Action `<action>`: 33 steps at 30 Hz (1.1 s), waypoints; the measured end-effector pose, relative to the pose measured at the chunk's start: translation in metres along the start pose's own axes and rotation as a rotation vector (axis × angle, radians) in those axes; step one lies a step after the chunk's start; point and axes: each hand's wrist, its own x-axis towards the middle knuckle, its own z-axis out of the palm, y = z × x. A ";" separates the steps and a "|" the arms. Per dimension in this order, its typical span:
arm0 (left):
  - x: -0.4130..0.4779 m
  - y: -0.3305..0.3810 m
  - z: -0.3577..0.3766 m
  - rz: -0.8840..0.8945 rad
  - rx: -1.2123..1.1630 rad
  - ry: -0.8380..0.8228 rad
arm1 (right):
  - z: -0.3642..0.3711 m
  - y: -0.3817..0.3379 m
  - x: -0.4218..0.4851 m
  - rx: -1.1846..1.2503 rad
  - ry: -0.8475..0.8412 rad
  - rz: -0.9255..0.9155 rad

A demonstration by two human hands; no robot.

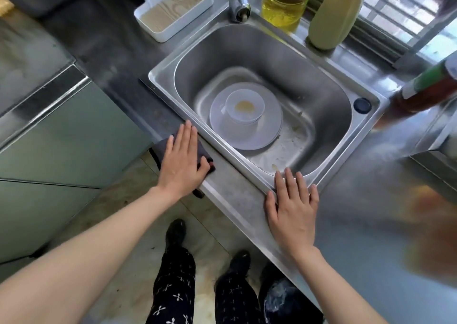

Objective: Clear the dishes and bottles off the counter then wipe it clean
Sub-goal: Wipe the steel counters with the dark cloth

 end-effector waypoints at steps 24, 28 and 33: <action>0.101 -0.173 -0.032 0.153 -0.053 0.002 | 0.029 -0.257 0.134 0.092 -0.042 0.077; 0.137 -0.218 -0.040 0.132 -0.039 0.030 | 0.038 -0.260 0.138 0.075 -0.058 0.107; 0.171 -0.244 -0.050 0.080 -0.050 0.045 | 0.039 -0.262 0.138 0.043 -0.036 0.144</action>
